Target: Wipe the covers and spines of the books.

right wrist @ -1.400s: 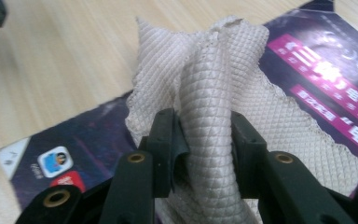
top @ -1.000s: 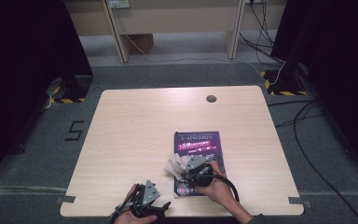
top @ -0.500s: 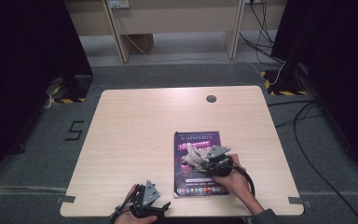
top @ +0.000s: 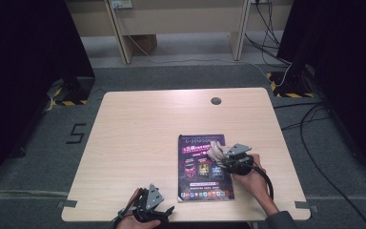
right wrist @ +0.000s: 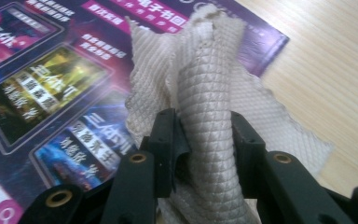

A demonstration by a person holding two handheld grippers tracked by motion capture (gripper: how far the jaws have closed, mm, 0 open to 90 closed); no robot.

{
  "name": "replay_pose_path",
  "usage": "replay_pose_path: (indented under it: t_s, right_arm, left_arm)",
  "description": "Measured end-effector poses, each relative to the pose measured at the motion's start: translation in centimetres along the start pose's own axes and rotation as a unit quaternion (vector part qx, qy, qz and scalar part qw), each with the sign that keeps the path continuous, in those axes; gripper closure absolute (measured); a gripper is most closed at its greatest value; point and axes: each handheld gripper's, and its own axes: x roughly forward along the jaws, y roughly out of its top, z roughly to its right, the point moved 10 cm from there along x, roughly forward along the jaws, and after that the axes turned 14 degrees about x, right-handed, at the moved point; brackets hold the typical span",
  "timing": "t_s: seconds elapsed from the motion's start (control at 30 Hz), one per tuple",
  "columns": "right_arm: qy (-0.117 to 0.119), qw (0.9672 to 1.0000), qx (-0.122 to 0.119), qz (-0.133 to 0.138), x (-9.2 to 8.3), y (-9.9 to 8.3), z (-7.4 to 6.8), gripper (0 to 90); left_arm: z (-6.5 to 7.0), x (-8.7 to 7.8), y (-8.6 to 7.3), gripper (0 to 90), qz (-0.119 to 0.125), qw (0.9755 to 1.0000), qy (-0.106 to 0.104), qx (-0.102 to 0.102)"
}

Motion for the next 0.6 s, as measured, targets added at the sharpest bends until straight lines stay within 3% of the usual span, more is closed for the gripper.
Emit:
replay_pose_path:
  t_s: [0.23, 0.4, 0.6]
  right_arm:
    - [0.027, 0.9996, -0.009, 0.0, 0.2, 0.1, -2.4, 67.2]
    - [0.053, 0.9982, -0.029, 0.0, 0.5, 0.3, -5.2, 67.2]
    - [0.089, 0.994, -0.063, -0.004, 0.6, 0.2, -9.5, 67.2]
  left_arm:
    - [0.0, 0.1, -0.1, 17.1, -0.002, 1.0, -0.001, 0.0]
    - [0.0, 0.0, -0.2, 17.1, -0.003, 1.0, 0.001, -0.001]
    - [-0.1, -0.3, -0.3, 17.1, -0.002, 1.0, 0.004, -0.005]
